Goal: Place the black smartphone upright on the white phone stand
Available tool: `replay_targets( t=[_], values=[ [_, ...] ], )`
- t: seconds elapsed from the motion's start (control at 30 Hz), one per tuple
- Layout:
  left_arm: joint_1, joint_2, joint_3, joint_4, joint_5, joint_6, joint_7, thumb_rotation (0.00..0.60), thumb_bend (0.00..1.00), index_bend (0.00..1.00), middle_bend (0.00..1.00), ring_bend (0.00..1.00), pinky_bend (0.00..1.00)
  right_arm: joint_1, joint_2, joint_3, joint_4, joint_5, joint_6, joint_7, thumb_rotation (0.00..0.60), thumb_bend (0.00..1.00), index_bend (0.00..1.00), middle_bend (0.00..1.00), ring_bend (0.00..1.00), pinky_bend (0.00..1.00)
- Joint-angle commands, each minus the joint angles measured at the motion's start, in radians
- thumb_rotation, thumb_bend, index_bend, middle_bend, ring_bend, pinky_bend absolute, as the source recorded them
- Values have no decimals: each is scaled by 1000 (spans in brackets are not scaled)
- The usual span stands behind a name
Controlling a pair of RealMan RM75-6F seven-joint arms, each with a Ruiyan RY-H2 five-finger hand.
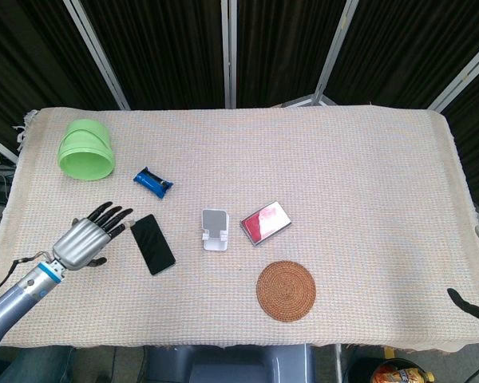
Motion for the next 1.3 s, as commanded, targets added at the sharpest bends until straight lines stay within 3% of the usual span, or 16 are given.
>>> replay_targets(
  t=[0.03, 0.27, 0.47, 1.03, 1.3],
  values=[
    [-100, -96, 65, 169, 106, -22, -88, 600, 0, 167, 34, 98, 111, 10, -21, 4, -8, 20, -12, -47, 600, 0, 0, 0, 0, 0],
    [-142, -171, 100, 285, 120, 13, -178, 600, 0, 222, 76, 179, 149, 19, -33, 13, -6, 50, -24, -73, 600, 0, 0, 0, 0, 0],
    [-180, -211, 123, 334, 115, -7, -193, 600, 0, 227, 77, 181, 153, 19, -34, 19, -4, 63, -21, -71, 600, 0, 0, 0, 0, 0],
    [-258, -276, 163, 358, 89, -68, -163, 600, 0, 235, 79, 184, 176, 9, -17, 24, 11, 91, -17, -31, 600, 0, 0, 0, 0, 0],
    [-279, -289, 180, 347, 70, -87, -132, 600, 0, 330, 187, 281, 267, 7, -11, 23, 15, 92, -19, -15, 600, 0, 0, 0, 0, 0]
  ],
)
